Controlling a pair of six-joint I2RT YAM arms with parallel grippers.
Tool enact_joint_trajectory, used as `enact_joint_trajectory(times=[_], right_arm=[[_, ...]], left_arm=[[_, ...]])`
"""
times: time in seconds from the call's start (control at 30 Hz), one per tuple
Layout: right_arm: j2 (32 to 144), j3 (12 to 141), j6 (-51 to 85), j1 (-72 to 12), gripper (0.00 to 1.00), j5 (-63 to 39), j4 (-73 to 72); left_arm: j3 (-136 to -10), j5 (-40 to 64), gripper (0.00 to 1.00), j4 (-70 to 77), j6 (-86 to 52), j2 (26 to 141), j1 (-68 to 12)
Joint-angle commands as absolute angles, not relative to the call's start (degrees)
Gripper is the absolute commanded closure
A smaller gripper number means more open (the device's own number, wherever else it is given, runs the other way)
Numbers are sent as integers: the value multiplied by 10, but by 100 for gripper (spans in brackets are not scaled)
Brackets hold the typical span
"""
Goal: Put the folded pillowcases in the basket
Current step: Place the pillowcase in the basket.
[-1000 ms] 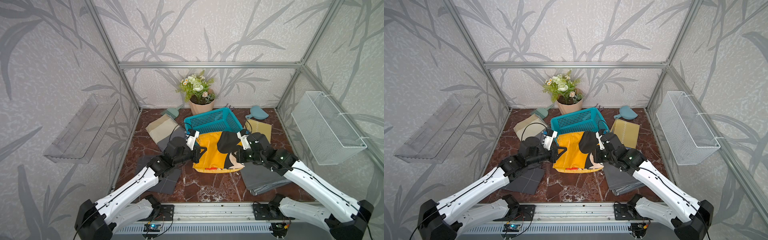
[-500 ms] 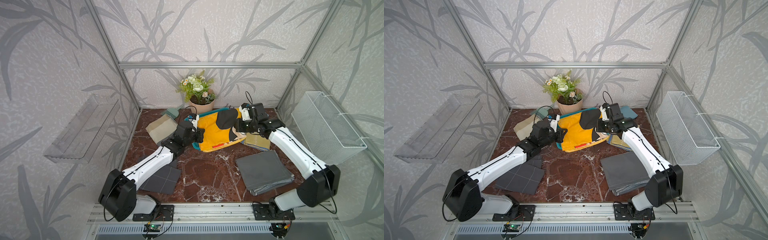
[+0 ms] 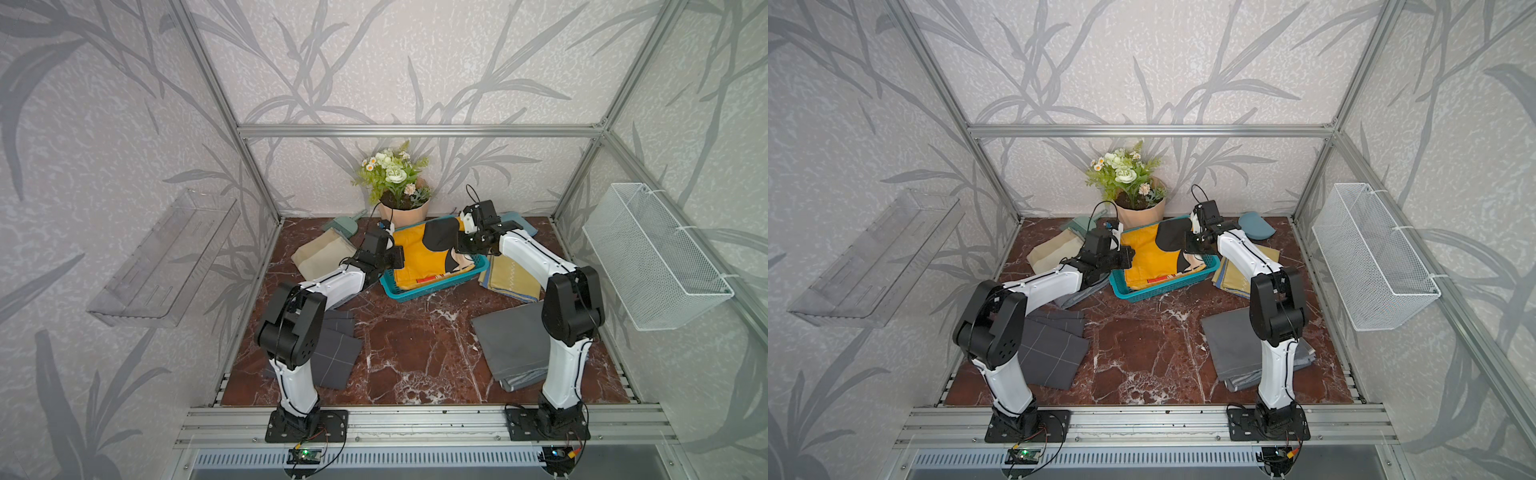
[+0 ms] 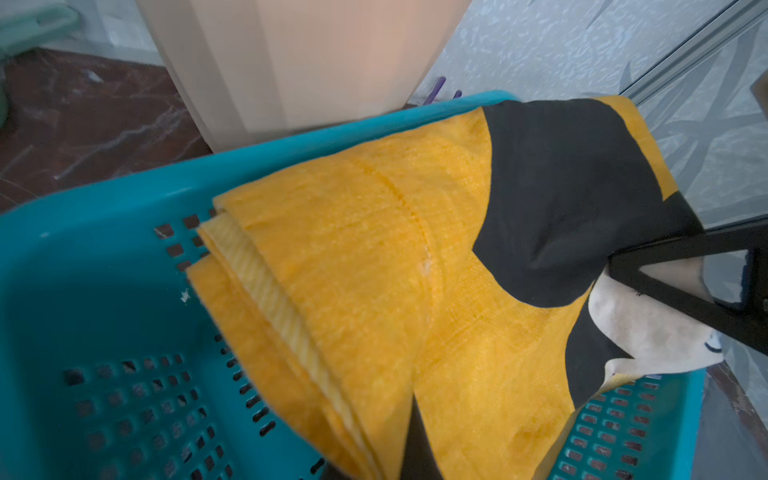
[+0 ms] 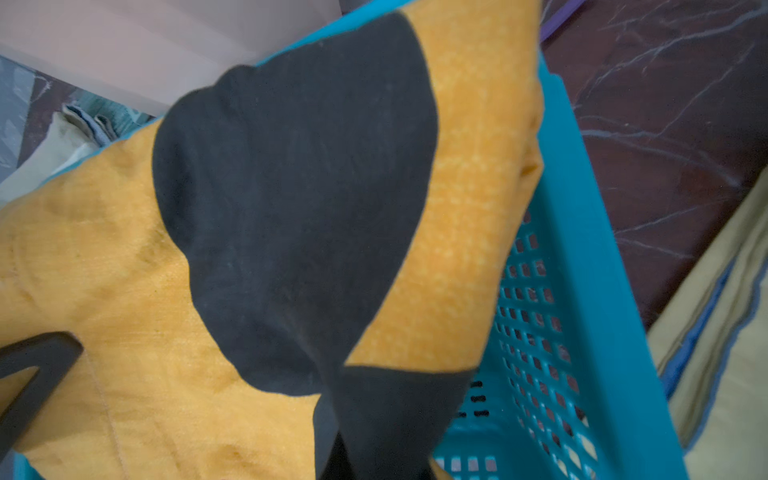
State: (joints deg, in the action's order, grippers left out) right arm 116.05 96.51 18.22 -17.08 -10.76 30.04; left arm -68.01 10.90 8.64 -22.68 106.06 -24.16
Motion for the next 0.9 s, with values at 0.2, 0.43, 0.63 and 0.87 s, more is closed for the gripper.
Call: enact_joint_trajectory(times=[0.2,0.43,0.63,0.87], right_arm=[[1239,1025,168,-163,100,-91,303],[1262,1054,168,-163,97,-92,341],[1241,1033,167,-164,95,-83,351],[1242,1041,164,-165,31,-77,365]], left_arm=[[-696,108,100,110,-245,1119,-236],[-689,99,100,84,-252,1125,-236],[-654,94,100,80,-269,1089,-237],[-656,69,50,49,-265,1089,-237]])
